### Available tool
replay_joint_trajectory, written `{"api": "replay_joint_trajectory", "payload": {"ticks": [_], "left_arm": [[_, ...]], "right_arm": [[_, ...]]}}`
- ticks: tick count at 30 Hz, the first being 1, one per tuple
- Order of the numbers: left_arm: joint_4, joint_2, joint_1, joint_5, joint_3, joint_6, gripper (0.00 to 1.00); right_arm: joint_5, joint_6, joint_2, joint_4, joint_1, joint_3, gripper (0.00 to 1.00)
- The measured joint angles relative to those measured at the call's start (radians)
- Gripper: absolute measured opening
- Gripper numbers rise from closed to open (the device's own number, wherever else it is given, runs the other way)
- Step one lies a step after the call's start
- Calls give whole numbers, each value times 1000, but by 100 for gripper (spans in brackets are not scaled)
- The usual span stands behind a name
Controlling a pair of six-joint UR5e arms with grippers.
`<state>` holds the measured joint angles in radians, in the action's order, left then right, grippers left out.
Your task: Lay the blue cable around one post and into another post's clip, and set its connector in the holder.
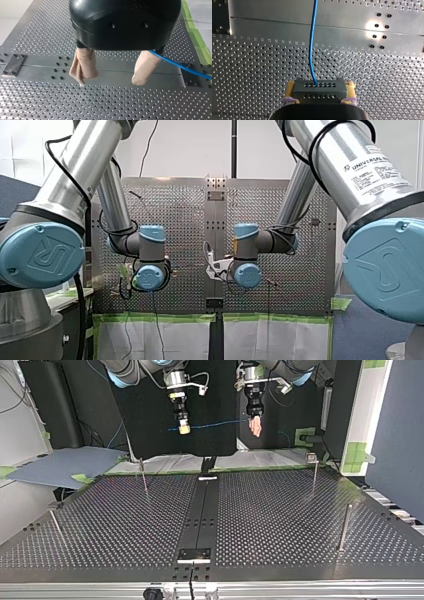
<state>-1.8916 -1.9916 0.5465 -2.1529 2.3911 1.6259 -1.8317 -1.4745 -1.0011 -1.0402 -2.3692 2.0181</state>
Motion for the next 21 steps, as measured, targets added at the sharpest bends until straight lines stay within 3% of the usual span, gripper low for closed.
{"api": "replay_joint_trajectory", "payload": {"ticks": [21], "left_arm": [[0, 1, 0, 0, 1, 0, 100]], "right_arm": [[-1, 0, -1, 9, 0, 0, 0]]}}
